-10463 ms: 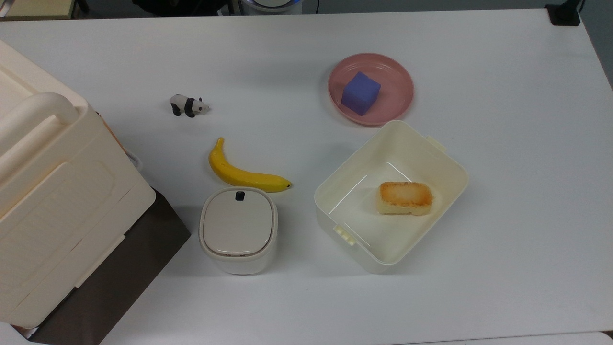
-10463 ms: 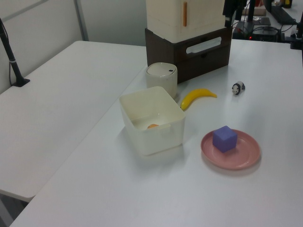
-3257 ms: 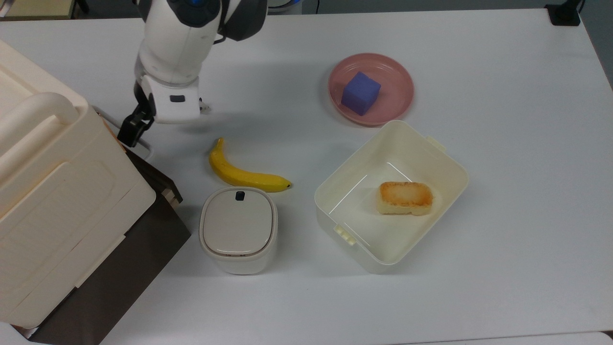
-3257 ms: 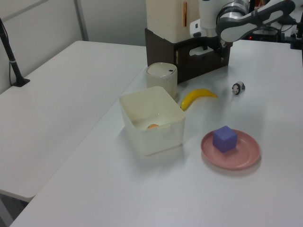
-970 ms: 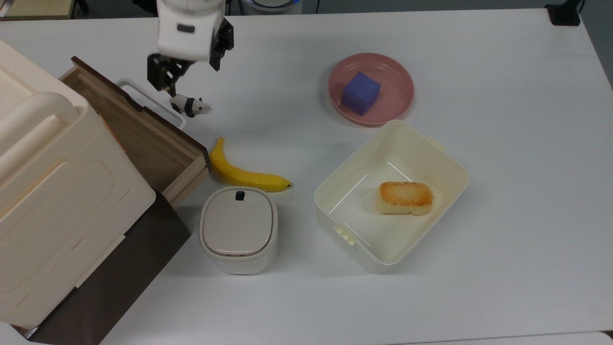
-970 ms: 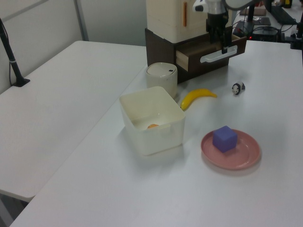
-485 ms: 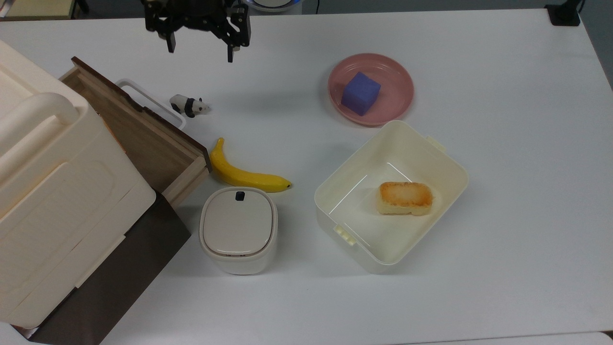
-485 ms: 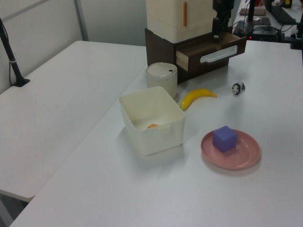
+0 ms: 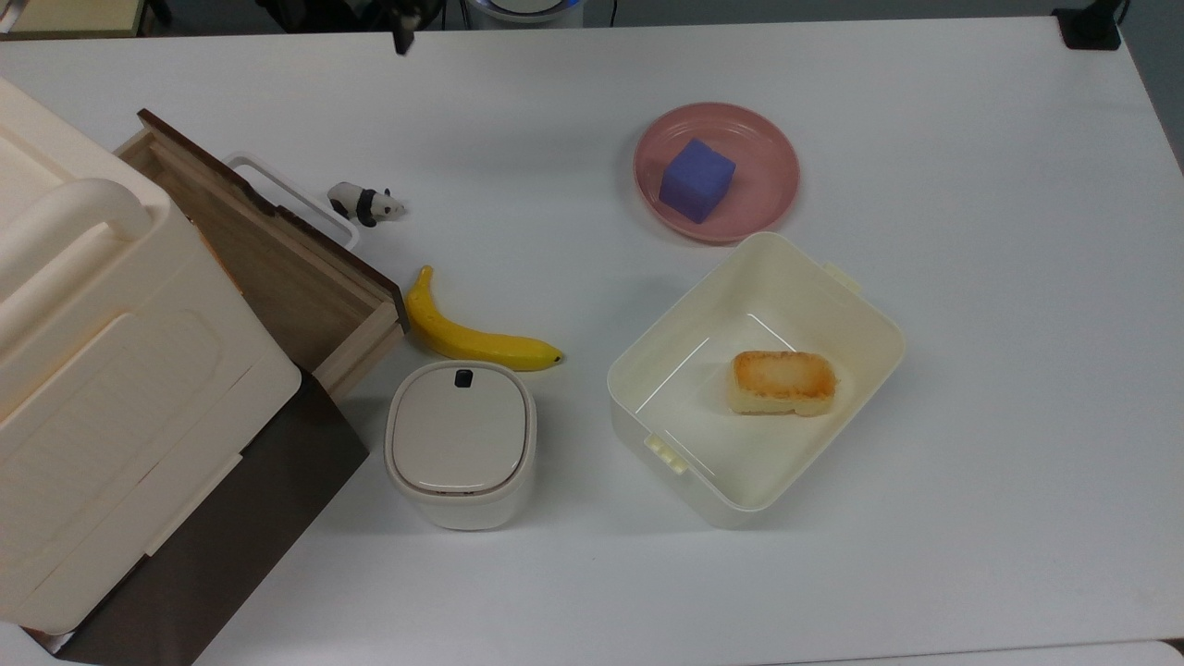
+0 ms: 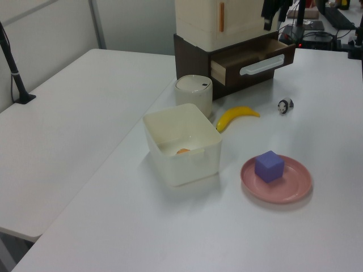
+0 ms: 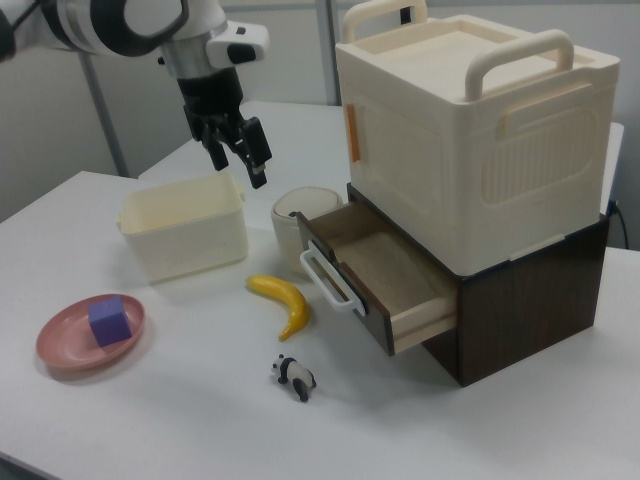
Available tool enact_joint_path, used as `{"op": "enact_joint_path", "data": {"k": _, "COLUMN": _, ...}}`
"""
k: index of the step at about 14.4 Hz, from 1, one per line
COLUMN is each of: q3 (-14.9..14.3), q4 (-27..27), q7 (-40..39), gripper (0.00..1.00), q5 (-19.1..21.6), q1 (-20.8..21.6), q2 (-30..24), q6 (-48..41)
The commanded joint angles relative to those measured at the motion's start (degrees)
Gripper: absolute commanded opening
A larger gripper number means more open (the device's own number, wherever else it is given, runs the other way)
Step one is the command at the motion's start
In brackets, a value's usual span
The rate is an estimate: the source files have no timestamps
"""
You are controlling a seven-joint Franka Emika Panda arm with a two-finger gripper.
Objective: Slide the drawer open
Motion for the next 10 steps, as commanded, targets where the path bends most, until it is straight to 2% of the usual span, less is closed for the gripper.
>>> {"op": "enact_joint_path", "data": {"k": 1, "q3": -9.7, "q4": -0.6, "q7": 2.8, "gripper": 1.00, "q5": 2.0, "q1": 9.4, "q2": -1.9, "q6": -1.1}}
{"op": "enact_joint_path", "data": {"k": 3, "q3": -13.0, "q4": -0.5, "q7": 4.3, "gripper": 1.00, "q5": 2.0, "q1": 13.1, "q2": -1.8, "q6": -0.8}}
{"op": "enact_joint_path", "data": {"k": 10, "q3": -12.2, "q4": -0.4, "q7": 5.0, "gripper": 1.00, "q5": 1.4, "q1": 13.2, "q2": -1.4, "q6": -1.6}}
